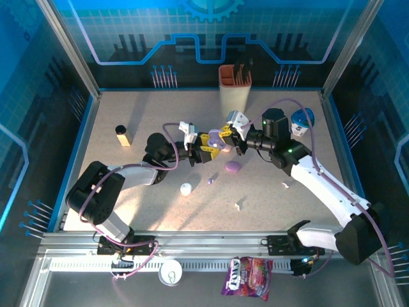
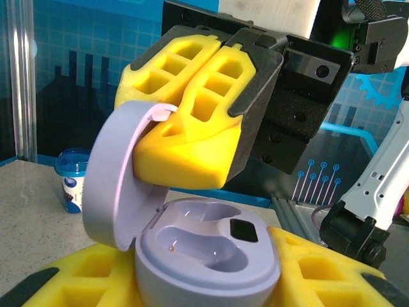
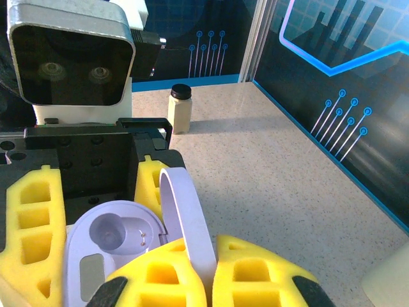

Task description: Insert wireless bluetooth earbuds into charging case

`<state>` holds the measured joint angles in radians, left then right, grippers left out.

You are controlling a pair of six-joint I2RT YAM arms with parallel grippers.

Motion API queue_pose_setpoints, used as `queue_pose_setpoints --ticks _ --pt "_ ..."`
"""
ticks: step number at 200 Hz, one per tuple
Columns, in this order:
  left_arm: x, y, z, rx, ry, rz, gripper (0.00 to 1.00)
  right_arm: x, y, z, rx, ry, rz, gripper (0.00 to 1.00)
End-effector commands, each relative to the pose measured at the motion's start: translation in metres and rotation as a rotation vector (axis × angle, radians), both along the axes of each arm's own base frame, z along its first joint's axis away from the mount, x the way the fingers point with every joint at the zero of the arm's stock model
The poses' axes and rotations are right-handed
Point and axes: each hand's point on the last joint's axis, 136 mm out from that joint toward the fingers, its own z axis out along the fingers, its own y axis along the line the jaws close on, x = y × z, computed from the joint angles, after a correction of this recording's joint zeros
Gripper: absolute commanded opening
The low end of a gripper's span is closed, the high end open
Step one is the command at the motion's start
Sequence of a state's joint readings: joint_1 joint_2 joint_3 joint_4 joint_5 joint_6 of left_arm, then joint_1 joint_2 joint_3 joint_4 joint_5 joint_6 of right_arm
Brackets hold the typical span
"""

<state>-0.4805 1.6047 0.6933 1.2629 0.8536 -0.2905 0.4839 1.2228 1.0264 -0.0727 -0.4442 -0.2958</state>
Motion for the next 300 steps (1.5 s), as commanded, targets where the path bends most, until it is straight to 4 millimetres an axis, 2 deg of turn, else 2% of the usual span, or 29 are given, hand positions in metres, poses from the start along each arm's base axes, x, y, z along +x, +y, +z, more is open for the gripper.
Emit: queue_pose_setpoints --ticks 1,16,23,35,46,67,118,130,153,157,190,218,257,300 --pt "0.001 -0.001 0.008 -0.018 -0.027 -0.007 0.33 -0.005 0.002 0.015 0.038 -0.045 0.006 0.0" --pt "0.001 -0.001 0.008 -0.02 -0.029 -0.007 0.3 -0.006 0.002 0.018 0.048 -0.046 0.005 0.0" --pt "0.001 -0.001 0.008 -0.02 -0.03 -0.006 0.3 -0.006 0.001 0.019 0.056 -0.045 0.003 0.04" --pt "0.001 0.0 0.008 -0.022 -0.032 -0.003 0.3 -0.006 0.001 0.021 0.07 -0.042 0.0 0.13" --pt "0.002 0.001 0.007 -0.024 -0.033 0.003 0.3 -0.006 -0.001 0.025 0.087 -0.042 -0.01 0.27" --pt "0.005 0.005 0.007 -0.027 -0.033 0.018 0.3 -0.008 -0.003 0.033 0.122 -0.04 -0.018 0.48" --pt "0.016 0.021 0.004 -0.04 -0.037 0.077 0.31 -0.016 -0.024 0.051 0.238 0.004 -0.105 0.66" --pt "0.022 0.027 0.002 -0.043 -0.039 0.098 0.3 -0.013 -0.033 0.049 0.283 0.063 -0.173 0.71" --pt "0.034 0.04 -0.002 -0.038 -0.052 0.154 0.28 -0.011 -0.048 0.039 0.352 0.209 -0.268 0.76" --pt "0.036 0.042 -0.002 -0.037 -0.053 0.164 0.28 -0.011 -0.049 0.024 0.349 0.252 -0.287 0.76" --pt "0.052 0.061 -0.005 -0.033 -0.065 0.241 0.28 -0.01 -0.057 -0.024 0.386 0.479 -0.403 0.73" --pt "0.065 0.079 -0.003 -0.036 -0.073 0.313 0.28 -0.013 -0.051 -0.072 0.358 0.676 -0.487 0.71" --pt "0.084 0.097 -0.002 -0.033 -0.091 0.371 0.29 -0.023 -0.016 -0.138 0.188 0.829 -0.555 0.7" --pt "0.091 0.109 0.006 -0.039 -0.11 0.401 0.29 -0.035 0.024 -0.196 -0.014 1.003 -0.467 0.71"
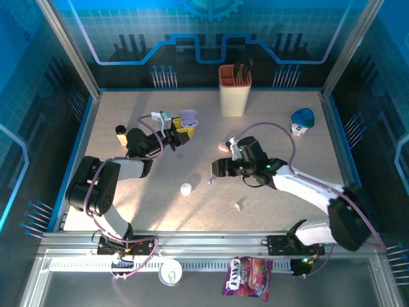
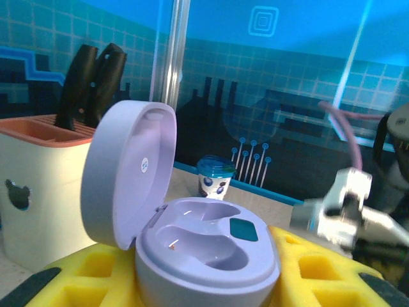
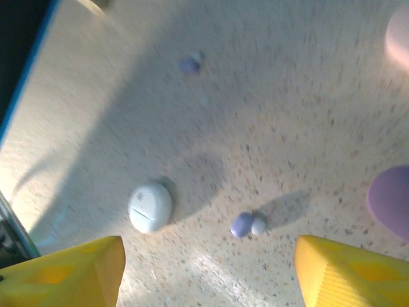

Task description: Insert wireless bluetooth earbuds into charging case

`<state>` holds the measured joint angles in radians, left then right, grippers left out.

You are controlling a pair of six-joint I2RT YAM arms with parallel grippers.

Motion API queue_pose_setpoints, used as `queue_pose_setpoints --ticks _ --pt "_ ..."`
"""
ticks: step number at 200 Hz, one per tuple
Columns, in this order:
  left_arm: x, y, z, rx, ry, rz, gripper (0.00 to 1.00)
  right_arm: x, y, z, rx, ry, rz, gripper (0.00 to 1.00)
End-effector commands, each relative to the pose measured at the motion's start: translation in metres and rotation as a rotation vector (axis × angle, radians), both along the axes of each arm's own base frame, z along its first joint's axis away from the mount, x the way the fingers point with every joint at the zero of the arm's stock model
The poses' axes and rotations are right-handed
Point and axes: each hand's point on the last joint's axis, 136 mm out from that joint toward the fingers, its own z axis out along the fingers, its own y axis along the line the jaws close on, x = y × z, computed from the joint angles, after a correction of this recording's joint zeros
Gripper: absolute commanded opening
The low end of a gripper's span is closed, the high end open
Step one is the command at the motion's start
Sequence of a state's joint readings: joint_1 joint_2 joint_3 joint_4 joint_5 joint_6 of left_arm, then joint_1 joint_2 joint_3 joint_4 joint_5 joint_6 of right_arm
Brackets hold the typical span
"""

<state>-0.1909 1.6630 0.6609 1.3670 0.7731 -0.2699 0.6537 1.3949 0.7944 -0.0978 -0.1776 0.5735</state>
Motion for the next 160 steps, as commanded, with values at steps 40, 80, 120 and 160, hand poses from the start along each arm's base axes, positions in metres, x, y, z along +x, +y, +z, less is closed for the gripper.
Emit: queue_pose_setpoints --ticks 40,80,120,160 --pt "0.0 0.015 0.035 -0.022 -0.114 0.056 0.29 -0.001 0.041 -0.042 -0.084 0.196 0.157 0.7" --pt "-0.008 0.015 0.037 -0.024 -0.116 0.05 0.29 0.003 0.057 -0.062 -0.116 0.253 0.216 0.7" --pt "-0.013 0.015 0.036 -0.023 -0.114 0.045 0.28 0.002 0.059 -0.078 -0.151 0.294 0.238 0.7" --pt "-0.013 0.015 0.035 -0.024 -0.104 0.038 0.28 -0.007 0.053 -0.09 -0.162 0.322 0.232 0.7"
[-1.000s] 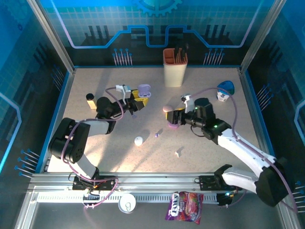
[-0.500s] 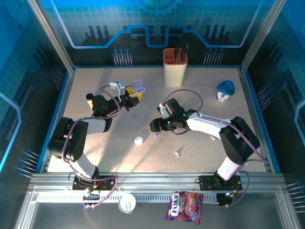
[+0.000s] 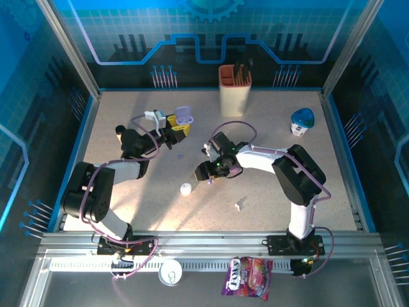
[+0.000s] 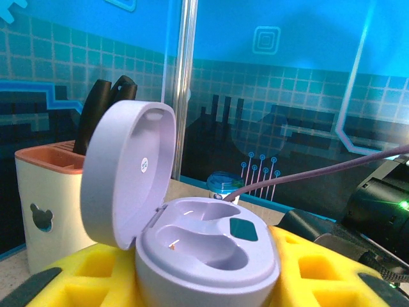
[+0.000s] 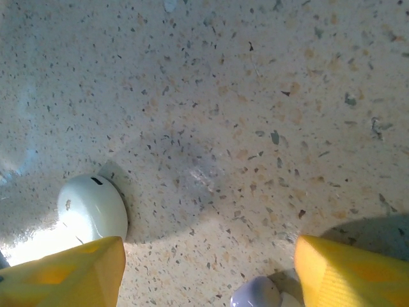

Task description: Insert wireless bluetooth earbuds into charging case

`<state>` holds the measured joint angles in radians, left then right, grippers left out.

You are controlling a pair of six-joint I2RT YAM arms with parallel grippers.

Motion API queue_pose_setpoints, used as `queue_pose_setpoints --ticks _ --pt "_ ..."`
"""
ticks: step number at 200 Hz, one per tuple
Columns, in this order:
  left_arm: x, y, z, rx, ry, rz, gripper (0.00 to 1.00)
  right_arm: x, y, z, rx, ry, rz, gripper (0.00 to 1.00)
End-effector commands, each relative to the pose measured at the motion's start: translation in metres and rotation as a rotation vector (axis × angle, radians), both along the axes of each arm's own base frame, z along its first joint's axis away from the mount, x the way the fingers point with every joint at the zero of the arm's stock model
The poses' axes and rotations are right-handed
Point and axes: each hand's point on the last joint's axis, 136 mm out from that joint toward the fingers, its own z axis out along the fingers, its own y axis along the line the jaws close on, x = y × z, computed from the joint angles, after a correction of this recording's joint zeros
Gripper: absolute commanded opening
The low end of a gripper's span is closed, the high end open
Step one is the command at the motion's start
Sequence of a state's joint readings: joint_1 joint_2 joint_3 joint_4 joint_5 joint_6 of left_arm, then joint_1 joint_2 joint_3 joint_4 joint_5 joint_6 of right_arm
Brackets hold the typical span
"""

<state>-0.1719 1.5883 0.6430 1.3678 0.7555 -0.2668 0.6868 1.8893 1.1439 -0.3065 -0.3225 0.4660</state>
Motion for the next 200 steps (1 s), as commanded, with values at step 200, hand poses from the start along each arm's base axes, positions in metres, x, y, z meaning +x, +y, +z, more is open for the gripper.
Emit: queue_pose_setpoints --ticks 200 --pt "-0.005 0.002 0.009 -0.006 -0.033 -0.014 0.28 -0.051 -0.007 0.008 0.032 0.059 -0.016 0.69"
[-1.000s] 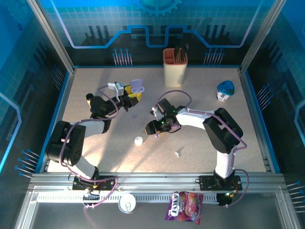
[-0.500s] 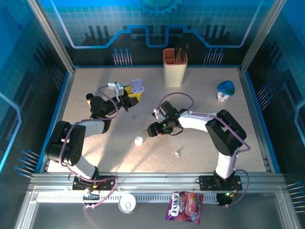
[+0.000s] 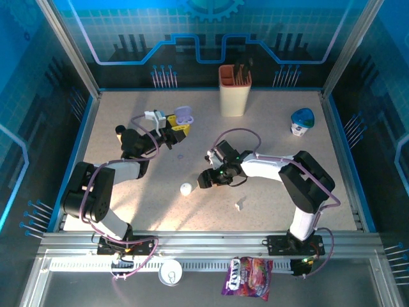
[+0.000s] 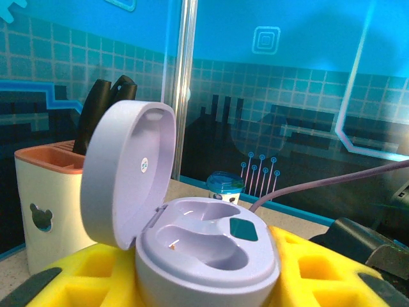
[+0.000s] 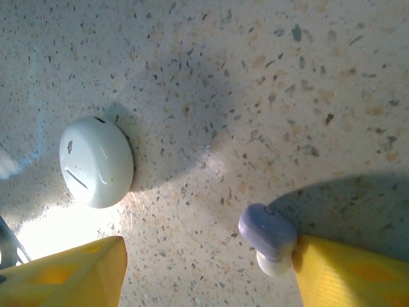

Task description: Insert wireless bluetooth earbuds into charging case

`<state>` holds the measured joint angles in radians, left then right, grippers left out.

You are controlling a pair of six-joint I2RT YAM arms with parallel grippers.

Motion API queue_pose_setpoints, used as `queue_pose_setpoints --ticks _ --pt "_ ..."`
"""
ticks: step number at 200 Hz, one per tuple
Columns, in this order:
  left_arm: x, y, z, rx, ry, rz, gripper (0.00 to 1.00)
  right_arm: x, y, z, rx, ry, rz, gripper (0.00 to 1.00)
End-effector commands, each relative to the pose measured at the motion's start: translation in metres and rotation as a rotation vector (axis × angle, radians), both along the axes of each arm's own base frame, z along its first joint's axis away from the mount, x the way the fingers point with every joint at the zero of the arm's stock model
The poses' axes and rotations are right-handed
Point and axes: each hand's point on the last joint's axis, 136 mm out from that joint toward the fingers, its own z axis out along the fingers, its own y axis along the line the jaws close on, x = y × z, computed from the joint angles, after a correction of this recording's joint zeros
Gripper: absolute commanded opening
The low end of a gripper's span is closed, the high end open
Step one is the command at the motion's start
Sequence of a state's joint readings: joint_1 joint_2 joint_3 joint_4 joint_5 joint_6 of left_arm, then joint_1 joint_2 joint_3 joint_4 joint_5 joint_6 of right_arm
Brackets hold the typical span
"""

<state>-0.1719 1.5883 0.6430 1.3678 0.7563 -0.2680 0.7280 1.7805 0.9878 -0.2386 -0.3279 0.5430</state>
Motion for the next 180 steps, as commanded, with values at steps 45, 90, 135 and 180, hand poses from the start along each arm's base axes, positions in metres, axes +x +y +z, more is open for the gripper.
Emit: queue_pose_setpoints --ticks 45,90,135,180 --pt "-0.006 0.002 0.009 -0.006 -0.035 -0.018 0.28 0.005 -0.006 0.017 0.021 -0.008 -0.038 0.66" --pt "-0.008 0.002 0.01 -0.006 -0.036 -0.021 0.28 0.025 0.003 0.015 0.037 -0.009 -0.017 0.65" --pt "-0.009 0.002 0.01 -0.006 -0.035 -0.023 0.28 0.023 0.011 0.001 0.062 0.045 0.012 0.65" --pt "-0.011 0.0 0.012 0.0 -0.047 -0.038 0.27 0.011 0.007 -0.005 0.092 0.081 0.003 0.59"
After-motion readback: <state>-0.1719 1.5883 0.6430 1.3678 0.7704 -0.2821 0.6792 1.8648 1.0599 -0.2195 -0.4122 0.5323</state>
